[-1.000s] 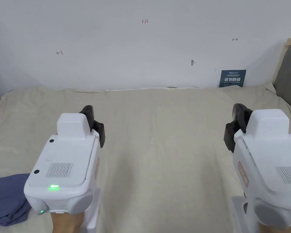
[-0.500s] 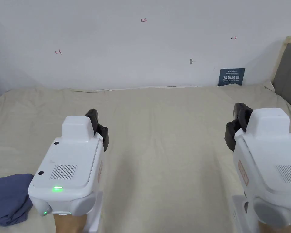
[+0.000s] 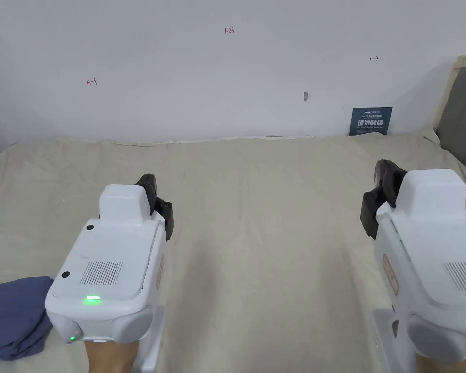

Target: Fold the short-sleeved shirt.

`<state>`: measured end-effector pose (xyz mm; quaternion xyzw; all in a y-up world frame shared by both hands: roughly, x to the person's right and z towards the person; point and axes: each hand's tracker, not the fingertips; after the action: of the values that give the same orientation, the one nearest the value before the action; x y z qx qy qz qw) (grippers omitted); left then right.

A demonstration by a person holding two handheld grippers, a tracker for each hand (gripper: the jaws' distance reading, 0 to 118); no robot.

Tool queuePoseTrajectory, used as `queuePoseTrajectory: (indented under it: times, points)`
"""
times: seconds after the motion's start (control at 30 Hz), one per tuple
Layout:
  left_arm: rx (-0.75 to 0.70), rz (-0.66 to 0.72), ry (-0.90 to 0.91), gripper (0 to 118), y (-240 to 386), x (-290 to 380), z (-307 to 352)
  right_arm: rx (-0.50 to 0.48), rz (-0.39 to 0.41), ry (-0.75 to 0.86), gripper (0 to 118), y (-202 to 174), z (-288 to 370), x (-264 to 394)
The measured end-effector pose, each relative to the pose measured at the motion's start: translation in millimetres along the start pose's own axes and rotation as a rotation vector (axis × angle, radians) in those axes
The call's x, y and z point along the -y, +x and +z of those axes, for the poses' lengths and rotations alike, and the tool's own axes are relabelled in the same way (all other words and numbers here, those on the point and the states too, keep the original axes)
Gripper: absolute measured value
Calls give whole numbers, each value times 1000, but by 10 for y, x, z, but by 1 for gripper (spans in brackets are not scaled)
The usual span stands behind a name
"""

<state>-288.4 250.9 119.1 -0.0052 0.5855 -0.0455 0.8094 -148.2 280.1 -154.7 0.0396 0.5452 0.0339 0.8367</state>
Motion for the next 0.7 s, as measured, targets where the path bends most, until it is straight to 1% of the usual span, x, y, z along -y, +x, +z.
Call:
queuePoseTrajectory:
  times: [0.7]
  points:
    - [-3, 0, 0, 0, -29, -6, 15, 0, 5, -4, 1, -6, 20, -17]
